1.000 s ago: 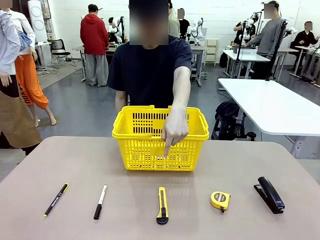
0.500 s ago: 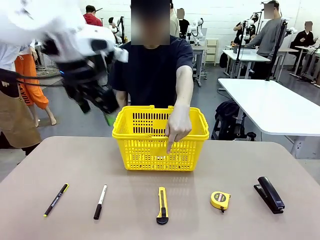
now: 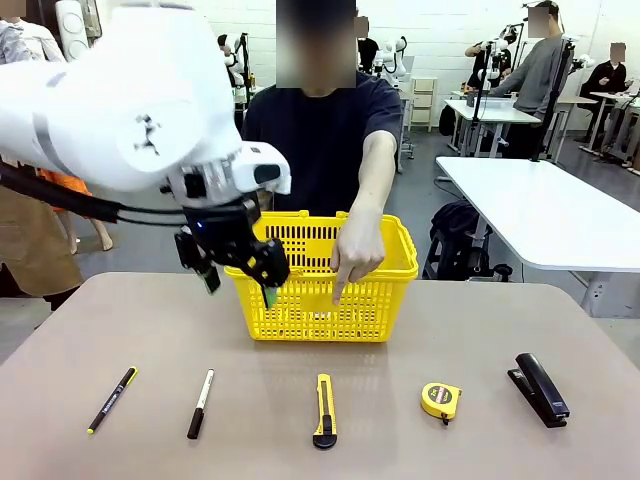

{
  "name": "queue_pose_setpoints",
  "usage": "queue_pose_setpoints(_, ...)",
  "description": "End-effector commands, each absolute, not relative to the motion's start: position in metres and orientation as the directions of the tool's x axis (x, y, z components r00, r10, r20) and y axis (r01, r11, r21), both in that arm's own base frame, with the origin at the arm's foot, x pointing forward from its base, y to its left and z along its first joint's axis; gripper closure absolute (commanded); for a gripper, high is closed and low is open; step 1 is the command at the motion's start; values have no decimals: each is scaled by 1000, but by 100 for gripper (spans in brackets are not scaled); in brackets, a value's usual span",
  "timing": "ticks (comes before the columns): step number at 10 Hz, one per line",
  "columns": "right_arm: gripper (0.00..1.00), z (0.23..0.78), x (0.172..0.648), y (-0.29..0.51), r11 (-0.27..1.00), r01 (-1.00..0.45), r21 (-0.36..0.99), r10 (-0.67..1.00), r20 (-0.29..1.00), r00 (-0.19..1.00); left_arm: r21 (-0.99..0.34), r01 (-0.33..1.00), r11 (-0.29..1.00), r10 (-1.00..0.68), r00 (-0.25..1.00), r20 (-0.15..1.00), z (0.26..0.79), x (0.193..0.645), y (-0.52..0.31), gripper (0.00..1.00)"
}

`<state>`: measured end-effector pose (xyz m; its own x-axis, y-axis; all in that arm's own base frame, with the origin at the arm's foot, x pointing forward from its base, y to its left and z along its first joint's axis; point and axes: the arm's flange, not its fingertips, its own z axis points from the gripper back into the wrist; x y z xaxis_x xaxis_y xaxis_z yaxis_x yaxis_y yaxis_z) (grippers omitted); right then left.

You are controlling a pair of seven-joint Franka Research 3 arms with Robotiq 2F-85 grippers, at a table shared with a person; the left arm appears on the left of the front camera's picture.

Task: Place the items the person wants into the basket.
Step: Pick up the item the person points to and place it in the Market Basket.

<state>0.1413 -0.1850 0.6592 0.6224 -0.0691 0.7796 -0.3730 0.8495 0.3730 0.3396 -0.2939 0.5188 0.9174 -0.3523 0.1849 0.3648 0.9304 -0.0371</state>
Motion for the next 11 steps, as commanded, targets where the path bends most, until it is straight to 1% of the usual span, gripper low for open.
queue_pose_setpoints(1, 0, 659, 140, -185, 848, -377, 373, -69, 783, 619, -39, 380, 924, -368, 912, 181, 497, 323, -318, 0)
queue_pose_setpoints(4, 0, 659, 140, -185, 848, -377, 373, -69, 783, 619, -63, 395, 917, -383, 913, 140, 481, 322, -318, 0)
queue_pose_setpoints(5, 0, 659, 140, -185, 848, -377, 373, -69, 783, 619, -38, 412, 911, -402, 904, 146, 486, 315, -326, 0)
queue_pose_setpoints(11, 0, 659, 140, -185, 848, -377, 373, -69, 783, 619, -38, 412, 911, -402, 904, 146, 486, 315, -326, 0)
